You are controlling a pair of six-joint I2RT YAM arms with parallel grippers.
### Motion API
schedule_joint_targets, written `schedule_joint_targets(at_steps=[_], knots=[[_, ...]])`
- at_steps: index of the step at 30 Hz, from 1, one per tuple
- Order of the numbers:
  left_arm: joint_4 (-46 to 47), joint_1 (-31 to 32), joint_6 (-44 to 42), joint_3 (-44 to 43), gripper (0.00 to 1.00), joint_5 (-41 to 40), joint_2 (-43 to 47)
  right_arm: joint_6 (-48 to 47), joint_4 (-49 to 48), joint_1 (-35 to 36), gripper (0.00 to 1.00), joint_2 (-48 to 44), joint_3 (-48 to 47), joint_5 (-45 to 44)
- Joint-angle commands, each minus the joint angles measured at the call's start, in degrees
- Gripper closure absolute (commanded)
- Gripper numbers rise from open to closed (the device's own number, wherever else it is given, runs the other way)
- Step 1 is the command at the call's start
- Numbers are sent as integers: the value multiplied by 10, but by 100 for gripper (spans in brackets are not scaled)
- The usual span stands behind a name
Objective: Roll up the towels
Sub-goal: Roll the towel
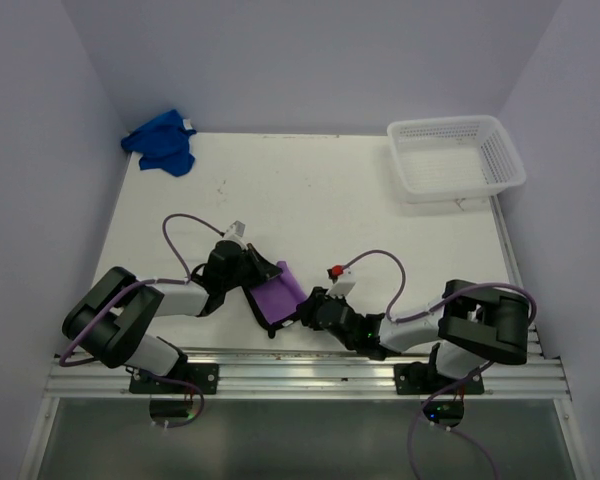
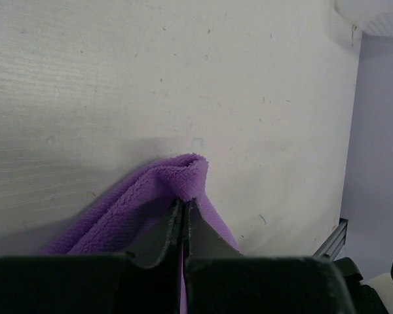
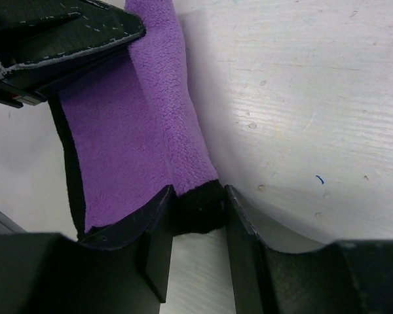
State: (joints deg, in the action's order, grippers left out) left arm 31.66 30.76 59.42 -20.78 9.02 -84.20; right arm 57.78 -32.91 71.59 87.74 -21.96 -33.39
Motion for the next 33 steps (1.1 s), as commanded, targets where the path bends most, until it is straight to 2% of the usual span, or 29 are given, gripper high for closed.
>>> schedule_joint_targets(at_steps=[1,6,13,16,21,23,24,28,30,33], knots=[[2,-5,-10,-12,100,6,7,-3,-29,-2,62,17,-25,-12],[1,-5,-11,-11,100,7,7,-3,-44,-3,63,35,-27,-10],[-4,-6,-14,-14,100,10,8,-6,-15,-6,53,25,-33,-26],[-5,-6,-14,-14,100,10,8,-5,-8,-7,54,21,-34,-29],[-7,-6,-14,-15,100,11,6,-7,14,-7,66,19,-42,-30],[-6,-6,-13,-17,100,12,4,-13,19,-8,74,16,-48,-30],[-6,-6,-12,-19,100,13,3,-20,28,-8,81,16,-51,-29],[-7,-6,-12,-20,100,14,-1,-47,57,-8,96,9,-79,-24],[-7,-6,-13,-21,100,14,-3,-69,85,-8,100,6,-90,-26],[-11,-6,-16,-21,100,11,-6,-100,166,-7,100,8,-131,-32]])
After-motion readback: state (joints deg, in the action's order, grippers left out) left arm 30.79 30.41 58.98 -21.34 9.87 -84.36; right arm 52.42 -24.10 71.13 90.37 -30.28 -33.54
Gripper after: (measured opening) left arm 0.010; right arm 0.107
